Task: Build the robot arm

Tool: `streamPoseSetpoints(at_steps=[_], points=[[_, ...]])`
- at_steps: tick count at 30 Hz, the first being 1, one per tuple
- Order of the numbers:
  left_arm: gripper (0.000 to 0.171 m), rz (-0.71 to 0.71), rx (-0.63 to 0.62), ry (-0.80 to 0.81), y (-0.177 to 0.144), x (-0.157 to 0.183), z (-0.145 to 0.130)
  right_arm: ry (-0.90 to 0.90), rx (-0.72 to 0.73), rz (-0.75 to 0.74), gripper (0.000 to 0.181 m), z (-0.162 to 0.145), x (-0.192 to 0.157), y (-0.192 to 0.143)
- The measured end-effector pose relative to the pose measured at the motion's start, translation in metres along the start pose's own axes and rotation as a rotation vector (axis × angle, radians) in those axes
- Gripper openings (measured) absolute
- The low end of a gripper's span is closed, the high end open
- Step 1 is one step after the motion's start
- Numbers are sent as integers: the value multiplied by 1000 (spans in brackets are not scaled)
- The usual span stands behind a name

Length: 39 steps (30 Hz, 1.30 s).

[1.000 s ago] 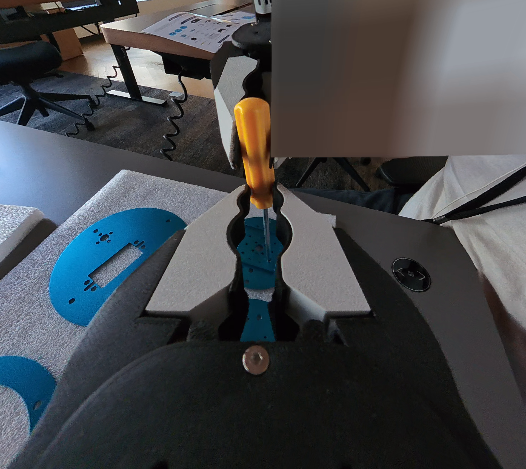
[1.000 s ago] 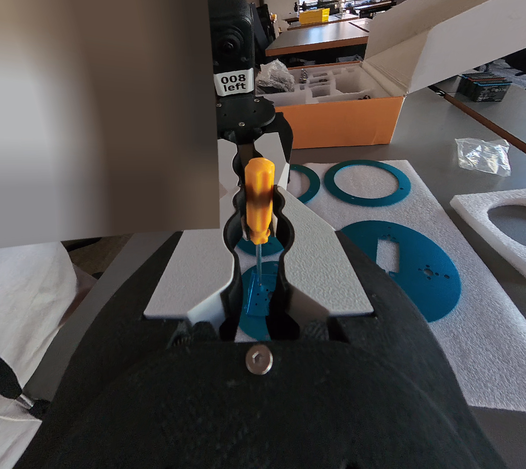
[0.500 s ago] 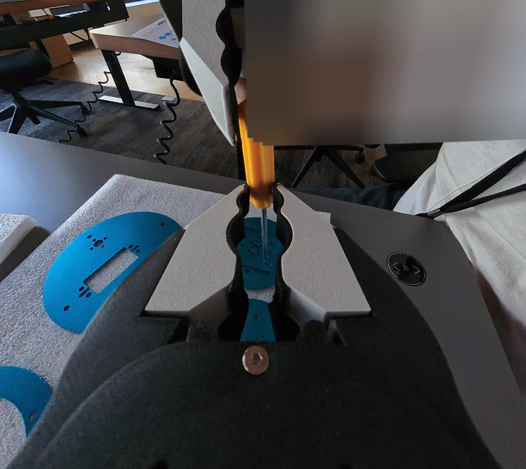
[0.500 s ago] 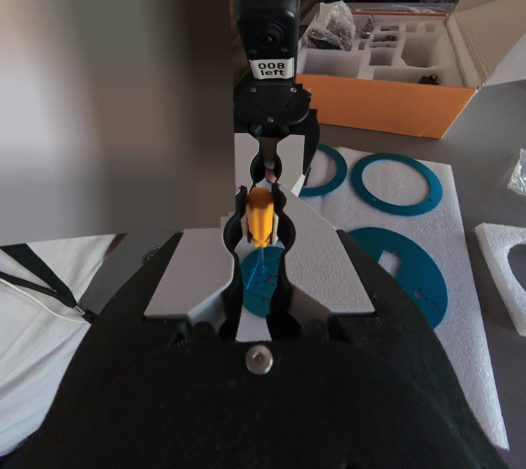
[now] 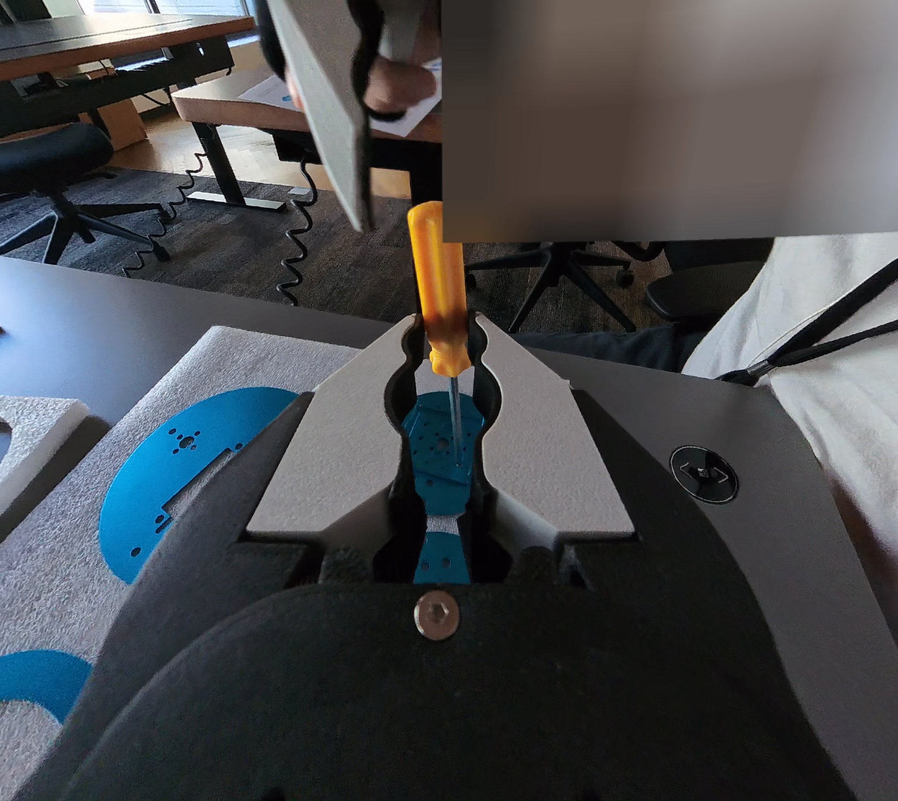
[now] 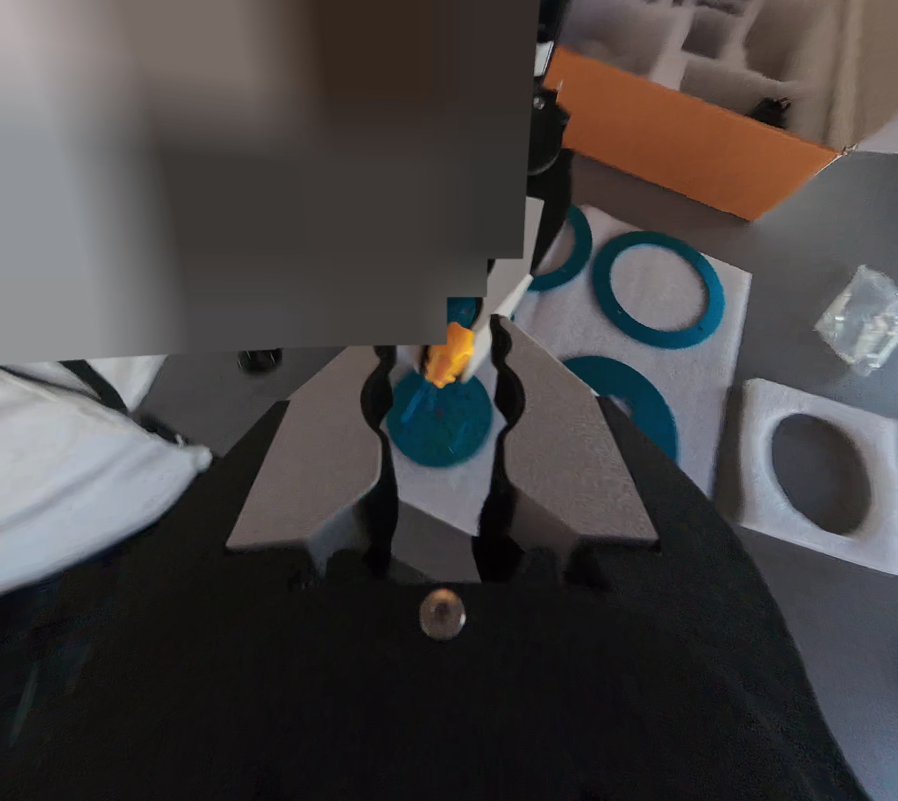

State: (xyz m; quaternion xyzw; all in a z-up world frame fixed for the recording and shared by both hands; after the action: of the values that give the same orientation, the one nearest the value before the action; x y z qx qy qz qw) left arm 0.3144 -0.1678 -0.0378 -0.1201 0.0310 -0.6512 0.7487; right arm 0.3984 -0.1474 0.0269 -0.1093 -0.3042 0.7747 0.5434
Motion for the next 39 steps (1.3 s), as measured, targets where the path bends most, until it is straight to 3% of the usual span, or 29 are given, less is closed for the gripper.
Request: streamPoseSetpoints(at_steps=[2,7,12,14,19,24,26,30,33,39], points=[[16,-5,-4,9,2,1,0,-137,-159,78,46,3,2,-4],[16,-13,-6,24,2,4,0,-428,-465,209,38,8,2,4],[15,-7,-6,36,-2,6,-1,-468,-507,236,19,18,-3,16],[16,-1,1,28,-3,4,-1,-446,-549,216,19,19,-1,18],[16,0,5,5,0,4,-2,-200,-640,177,18,19,0,18],[16,3,-1,9,2,2,-2,196,-703,86,17,19,5,20],[17,-11,1,-4,2,1,-2,150,-697,90,18,20,4,20],[16,-16,2,2,2,2,-3,-165,-678,161,24,24,-3,20],[16,-22,1,7,3,3,-3,-314,-667,165,17,24,-4,21],[15,-1,-6,-6,4,1,-3,14,-742,122,16,23,3,21]])
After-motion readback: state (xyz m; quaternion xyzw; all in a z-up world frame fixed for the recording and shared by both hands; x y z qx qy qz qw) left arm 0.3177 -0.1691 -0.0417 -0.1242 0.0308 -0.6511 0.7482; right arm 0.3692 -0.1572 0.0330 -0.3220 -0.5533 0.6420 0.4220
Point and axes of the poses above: each gripper's, where its closed fingertips meet, y out along the fingers, z out of its top, x = y × z across the jaws, the point moved 6 cm from there along -y, back along the fingers, and after that the axes turned 7 degrees about -y, right-handed, at the moved point
